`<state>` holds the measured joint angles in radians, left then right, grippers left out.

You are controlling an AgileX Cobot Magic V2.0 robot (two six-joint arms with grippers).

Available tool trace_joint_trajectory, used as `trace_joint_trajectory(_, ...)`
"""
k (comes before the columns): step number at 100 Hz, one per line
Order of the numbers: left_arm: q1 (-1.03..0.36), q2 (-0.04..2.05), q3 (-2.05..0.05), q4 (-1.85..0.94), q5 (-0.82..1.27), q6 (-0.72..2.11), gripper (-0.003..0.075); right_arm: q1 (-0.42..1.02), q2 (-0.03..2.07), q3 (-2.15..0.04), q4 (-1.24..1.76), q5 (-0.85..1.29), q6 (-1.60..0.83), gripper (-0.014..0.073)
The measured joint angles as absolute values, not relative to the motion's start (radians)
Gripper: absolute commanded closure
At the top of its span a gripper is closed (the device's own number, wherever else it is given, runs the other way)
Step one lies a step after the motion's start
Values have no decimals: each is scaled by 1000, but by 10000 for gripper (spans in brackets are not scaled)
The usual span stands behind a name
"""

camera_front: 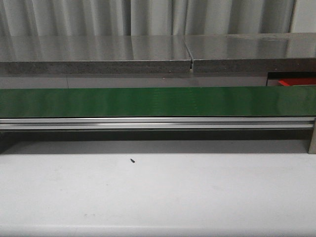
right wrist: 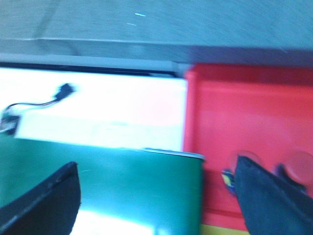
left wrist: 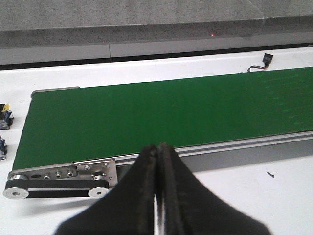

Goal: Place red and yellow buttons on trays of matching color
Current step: 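Place the yellow button into the yellow tray and release it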

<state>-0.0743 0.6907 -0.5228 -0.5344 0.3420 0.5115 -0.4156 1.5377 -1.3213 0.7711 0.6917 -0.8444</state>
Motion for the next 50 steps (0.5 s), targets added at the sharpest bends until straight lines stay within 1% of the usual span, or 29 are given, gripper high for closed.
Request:
trace_joint_trajectory(11,-74,691,-523,-534,342,511,739,-316,1452,-1275,736,691,-847,-41)
trace_joint_trajectory(27,-74,691,-523,-534,342,511,739,-204,1318,-1136,719,679,-848,-41)
trace_joint_trajectory(50,-74,691,-523,-534,342,511,739,-136,1120,-881,714,590,-829,-18)
